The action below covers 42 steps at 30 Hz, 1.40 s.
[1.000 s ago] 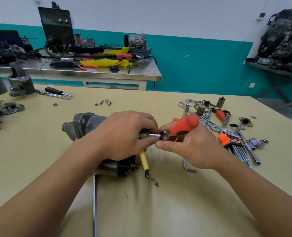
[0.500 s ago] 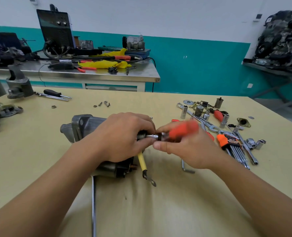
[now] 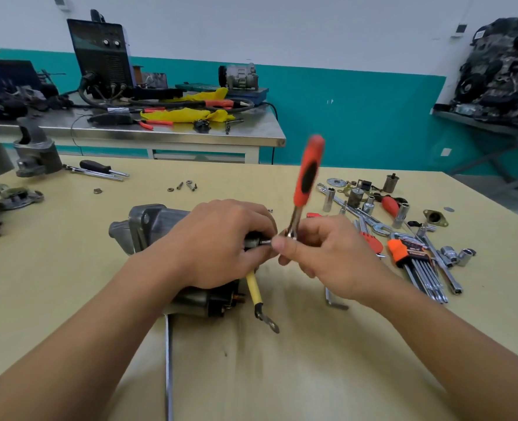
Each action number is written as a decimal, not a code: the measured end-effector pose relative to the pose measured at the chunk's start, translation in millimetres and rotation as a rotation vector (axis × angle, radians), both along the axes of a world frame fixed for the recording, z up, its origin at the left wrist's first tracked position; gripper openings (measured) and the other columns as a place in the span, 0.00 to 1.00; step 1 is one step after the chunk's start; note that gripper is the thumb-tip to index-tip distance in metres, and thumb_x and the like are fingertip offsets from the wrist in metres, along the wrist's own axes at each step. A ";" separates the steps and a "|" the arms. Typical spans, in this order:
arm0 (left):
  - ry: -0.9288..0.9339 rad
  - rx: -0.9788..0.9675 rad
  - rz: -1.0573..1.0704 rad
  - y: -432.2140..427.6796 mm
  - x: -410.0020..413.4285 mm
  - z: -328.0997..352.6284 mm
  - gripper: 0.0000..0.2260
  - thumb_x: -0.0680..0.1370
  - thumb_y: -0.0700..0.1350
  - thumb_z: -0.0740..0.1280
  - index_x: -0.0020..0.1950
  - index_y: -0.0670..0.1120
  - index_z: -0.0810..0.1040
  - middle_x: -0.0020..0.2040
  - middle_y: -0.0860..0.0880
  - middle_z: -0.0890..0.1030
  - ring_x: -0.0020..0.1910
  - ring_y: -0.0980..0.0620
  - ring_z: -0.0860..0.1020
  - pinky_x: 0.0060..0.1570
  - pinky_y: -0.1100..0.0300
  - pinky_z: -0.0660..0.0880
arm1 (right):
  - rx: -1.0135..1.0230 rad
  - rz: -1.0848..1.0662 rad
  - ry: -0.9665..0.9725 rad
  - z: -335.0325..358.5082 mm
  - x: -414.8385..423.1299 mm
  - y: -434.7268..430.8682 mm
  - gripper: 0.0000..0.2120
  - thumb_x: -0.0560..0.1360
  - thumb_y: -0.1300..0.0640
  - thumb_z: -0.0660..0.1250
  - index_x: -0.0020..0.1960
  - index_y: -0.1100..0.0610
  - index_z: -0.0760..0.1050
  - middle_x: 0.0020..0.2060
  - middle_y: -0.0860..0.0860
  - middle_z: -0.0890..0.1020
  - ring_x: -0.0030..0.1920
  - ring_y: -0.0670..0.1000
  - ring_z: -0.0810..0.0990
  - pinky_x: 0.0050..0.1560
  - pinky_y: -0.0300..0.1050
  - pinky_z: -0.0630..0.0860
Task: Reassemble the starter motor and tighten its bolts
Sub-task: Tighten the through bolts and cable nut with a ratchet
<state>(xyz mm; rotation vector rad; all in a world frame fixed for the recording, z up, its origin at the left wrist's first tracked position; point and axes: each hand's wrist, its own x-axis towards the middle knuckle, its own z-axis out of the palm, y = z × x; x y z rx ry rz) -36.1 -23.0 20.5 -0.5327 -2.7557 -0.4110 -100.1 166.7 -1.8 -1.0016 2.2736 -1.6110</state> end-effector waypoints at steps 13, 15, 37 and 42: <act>-0.019 0.012 0.021 0.3 1.1 1.3 0.09 0.79 0.53 0.68 0.54 0.53 0.84 0.52 0.59 0.81 0.50 0.56 0.78 0.49 0.49 0.77 | 0.089 0.082 0.289 -5.3 -7.9 8.6 0.14 0.72 0.40 0.72 0.47 0.49 0.83 0.36 0.47 0.84 0.36 0.47 0.81 0.38 0.44 0.78; -0.019 0.012 0.024 1.0 0.9 0.7 0.09 0.79 0.54 0.68 0.54 0.53 0.84 0.52 0.59 0.80 0.50 0.56 0.78 0.49 0.50 0.77 | 0.065 0.050 0.201 -5.0 -3.8 3.6 0.18 0.71 0.37 0.69 0.43 0.51 0.83 0.33 0.49 0.83 0.30 0.45 0.78 0.31 0.41 0.76; -0.430 -0.335 0.354 -18.5 3.2 16.1 0.50 0.52 0.82 0.67 0.70 0.64 0.62 0.58 0.58 0.75 0.57 0.50 0.72 0.61 0.49 0.67 | 0.147 0.096 0.232 -5.1 -7.1 -1.8 0.20 0.76 0.38 0.64 0.40 0.55 0.77 0.29 0.49 0.78 0.28 0.42 0.73 0.31 0.35 0.69; -0.395 -0.350 0.358 -16.4 2.1 15.0 0.48 0.53 0.82 0.67 0.68 0.61 0.64 0.57 0.58 0.76 0.57 0.50 0.72 0.62 0.46 0.65 | 0.062 -0.041 -0.588 3.9 -1.1 -15.8 0.25 0.80 0.38 0.61 0.38 0.59 0.73 0.23 0.52 0.71 0.21 0.47 0.63 0.22 0.37 0.59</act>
